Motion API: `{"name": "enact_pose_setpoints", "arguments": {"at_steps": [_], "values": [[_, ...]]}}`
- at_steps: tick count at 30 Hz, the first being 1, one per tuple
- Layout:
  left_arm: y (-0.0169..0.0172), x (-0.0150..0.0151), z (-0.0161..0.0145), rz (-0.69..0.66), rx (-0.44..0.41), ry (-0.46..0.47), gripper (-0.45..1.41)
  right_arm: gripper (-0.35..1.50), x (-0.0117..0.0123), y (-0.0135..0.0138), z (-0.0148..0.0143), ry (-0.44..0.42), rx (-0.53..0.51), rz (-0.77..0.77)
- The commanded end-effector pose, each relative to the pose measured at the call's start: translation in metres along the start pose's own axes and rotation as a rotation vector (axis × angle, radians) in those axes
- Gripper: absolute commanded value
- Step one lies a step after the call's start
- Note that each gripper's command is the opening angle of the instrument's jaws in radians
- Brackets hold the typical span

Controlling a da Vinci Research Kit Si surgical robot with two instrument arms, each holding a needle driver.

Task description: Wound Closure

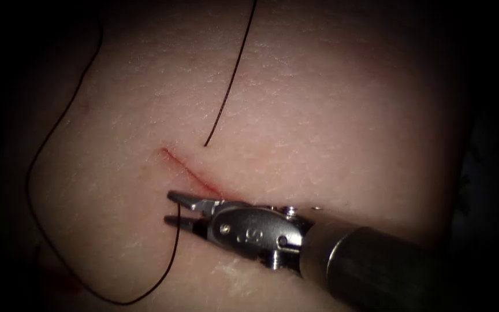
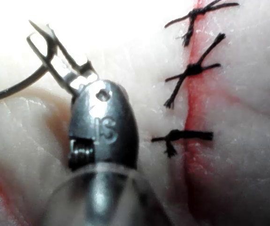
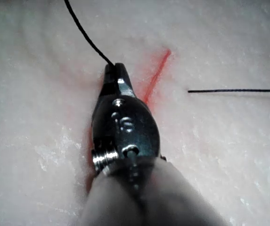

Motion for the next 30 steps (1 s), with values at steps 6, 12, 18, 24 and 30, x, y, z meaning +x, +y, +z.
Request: {"name": "enact_pose_setpoints", "arguments": {"at_steps": [6,12,18,24,30], "values": [[0.0009,-0.0008,0.0000,-0.003,-0.001,-0.001,-0.45,-0.35,0.0015,-0.0018,-0.0001,0.013,0.018,-0.004],[0.0010,-0.0008,0.0003,-0.003,-0.002,0.000,-0.45,-0.35,0.0054,-0.0050,-0.0019,0.028,0.043,-0.022],[0.0010,-0.0007,0.0003,-0.003,-0.001,0.000,-0.45,-0.35,0.0091,-0.0106,-0.0015,0.027,0.116,-0.089],[0.0010,-0.0008,0.0003,-0.003,-0.001,0.000,-0.45,-0.35,0.0111,-0.0145,-0.0008,0.035,0.176,-0.117],[0.0010,-0.0008,0.0003,-0.003,-0.001,0.000,-0.45,-0.35,0.0118,-0.0165,0.0004,0.044,0.226,-0.112]]}}
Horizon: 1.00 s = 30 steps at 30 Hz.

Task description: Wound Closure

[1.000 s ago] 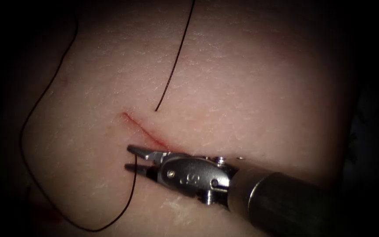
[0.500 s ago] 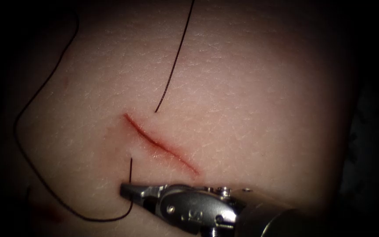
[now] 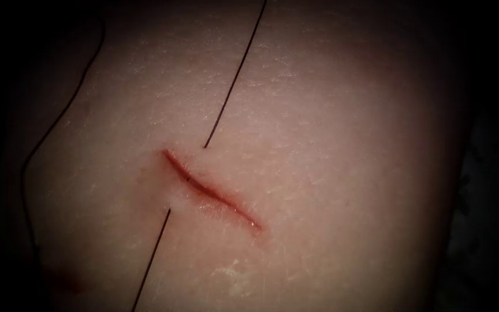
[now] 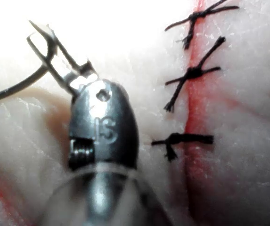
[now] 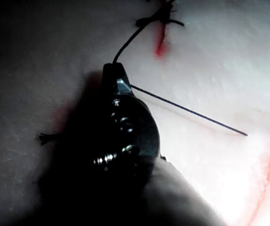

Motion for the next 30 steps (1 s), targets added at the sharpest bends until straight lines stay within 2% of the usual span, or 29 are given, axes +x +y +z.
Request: {"name": "enact_pose_setpoints", "arguments": {"at_steps": [1,2,3,4,5,6,7,8,11,19,25,30], "values": [[0.0009,-0.0008,0.0000,-0.003,-0.002,-0.001,-0.45,-0.35,-0.0003,-0.0005,0.0015,-0.004,0.008,0.005],[0.0009,-0.0009,0.0000,-0.003,-0.002,-0.001,-0.45,-0.35,-0.0004,-0.0002,0.0015,-0.006,0.009,0.009],[0.0008,-0.0009,0.0000,-0.003,-0.002,-0.001,-0.45,-0.27,-0.0006,0.0004,0.0014,-0.003,0.010,0.014],[0.0008,-0.0009,0.0000,-0.003,-0.003,0.000,-0.45,0.29,-0.0011,0.0013,0.0011,-0.008,0.003,0.023],[0.0008,-0.0009,-0.0001,-0.003,-0.003,0.000,-0.45,0.64,-0.0014,0.0020,0.0008,-0.017,-0.007,0.029],[0.0008,-0.0009,-0.0001,-0.003,-0.003,0.000,-0.45,0.94,-0.0018,0.0027,0.0004,-0.025,-0.021,0.038],[0.0008,-0.0009,-0.0001,-0.003,-0.003,0.000,-0.45,1.16,-0.0024,0.0038,-0.0001,-0.033,-0.044,0.055],[0.0007,-0.0009,-0.0001,-0.003,-0.003,0.000,-0.45,1.26,-0.0028,0.0046,-0.0005,-0.036,-0.055,0.068],[0.0007,-0.0011,0.0000,-0.003,-0.004,0.000,-0.45,1.38,-0.0041,0.0073,-0.0020,-0.026,-0.098,0.103],[0.0007,-0.0014,-0.0001,-0.002,-0.004,0.002,-0.45,1.41,-0.0066,0.0120,-0.0050,-0.026,-0.165,0.090],[0.0006,-0.0015,-0.0002,-0.002,-0.006,0.003,-0.45,1.41,-0.0074,0.0124,-0.0052,-0.026,-0.172,0.088],[-0.0009,-0.0014,-0.0017,-0.008,-0.001,-0.011,-0.45,1.41,-0.0072,0.0122,-0.0069,-0.006,-0.177,0.090]]}}
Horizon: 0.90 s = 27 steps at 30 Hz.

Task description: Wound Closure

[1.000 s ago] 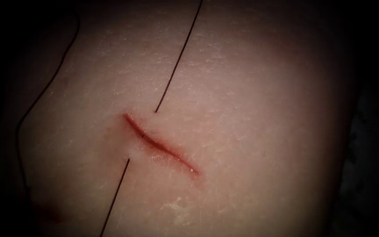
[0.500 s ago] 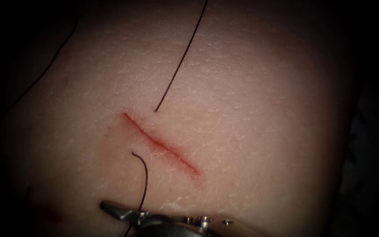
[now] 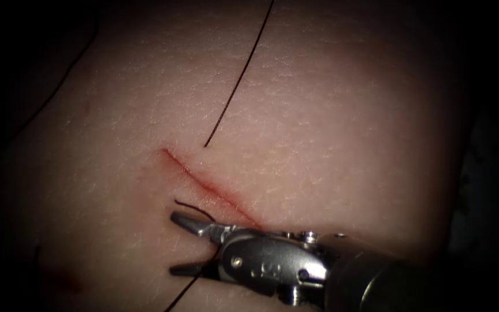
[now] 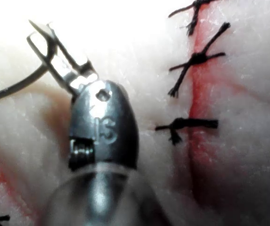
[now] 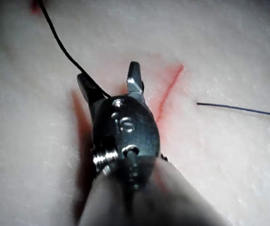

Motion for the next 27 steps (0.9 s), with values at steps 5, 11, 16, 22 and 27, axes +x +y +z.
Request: {"name": "enact_pose_setpoints", "arguments": {"at_steps": [5,11,16,22,27], "values": [[-0.0034,0.0004,-0.0037,-0.016,0.086,0.000,-0.45,1.41,-0.0005,-0.0002,-0.0003,0.010,-0.002,0.007],[-0.0055,0.0015,-0.0062,0.007,0.127,-0.009,-0.45,1.43,-0.0011,0.0004,0.0007,0.009,-0.022,0.012],[-0.0053,0.0014,-0.0061,0.016,0.148,-0.016,-0.45,1.45,-0.0015,0.0009,0.0020,0.002,-0.040,0.016],[-0.0041,0.0010,-0.0045,0.022,0.145,0.002,-0.45,1.43,-0.0031,0.0015,0.0036,-0.013,-0.057,0.017],[-0.0034,0.0008,-0.0036,0.027,0.131,0.008,-0.45,1.16,-0.0049,0.0018,0.0045,-0.015,-0.061,0.013]]}}
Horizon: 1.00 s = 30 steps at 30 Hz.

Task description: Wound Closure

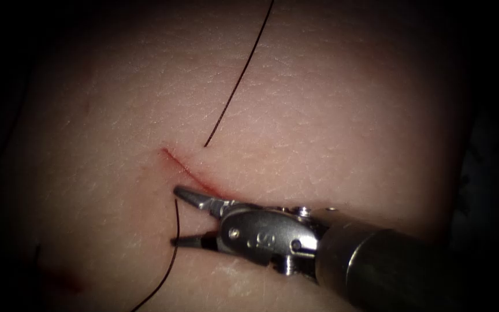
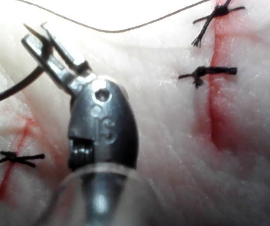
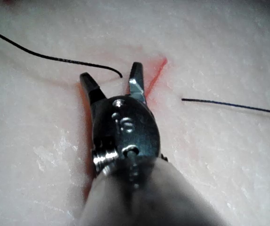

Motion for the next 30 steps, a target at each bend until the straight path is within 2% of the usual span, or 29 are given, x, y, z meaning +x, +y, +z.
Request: {"name": "enact_pose_setpoints", "arguments": {"at_steps": [1,3,4,5,6,12,18,30], "values": [[0.0010,-0.0009,0.0001,-0.001,-0.006,-0.002,-0.45,1.04,-0.0010,-0.0005,0.0011,0.004,0.006,-0.001],[0.0012,-0.0009,0.0002,0.000,-0.008,-0.003,-0.45,0.74,-0.0014,-0.0005,0.0012,0.011,0.012,0.003],[0.0013,-0.0009,0.0002,0.007,-0.012,-0.003,-0.45,0.42,-0.0015,-0.0004,0.0013,0.016,0.016,0.002],[0.0013,-0.0009,0.0002,0.007,-0.011,-0.003,-0.45,-0.03,-0.0016,-0.0003,0.0013,0.026,0.021,0.002],[0.0014,-0.0010,0.0003,0.007,-0.010,-0.003,-0.45,-0.35,-0.0018,-0.0003,0.0012,0.034,0.036,0.001],[0.0020,-0.0011,0.0007,0.002,-0.028,-0.005,-0.45,-0.35,-0.0015,-0.0006,0.0010,0.038,0.060,-0.003],[0.0034,-0.0018,0.0020,-0.005,-0.064,-0.008,-0.45,-0.35,0.0003,-0.0026,0.0004,0.038,0.088,-0.022],[0.0059,-0.0030,0.0057,-0.010,-0.124,-0.017,-0.45,-0.35,0.0049,-0.0141,-0.0012,-0.105,0.171,-0.133]]}}
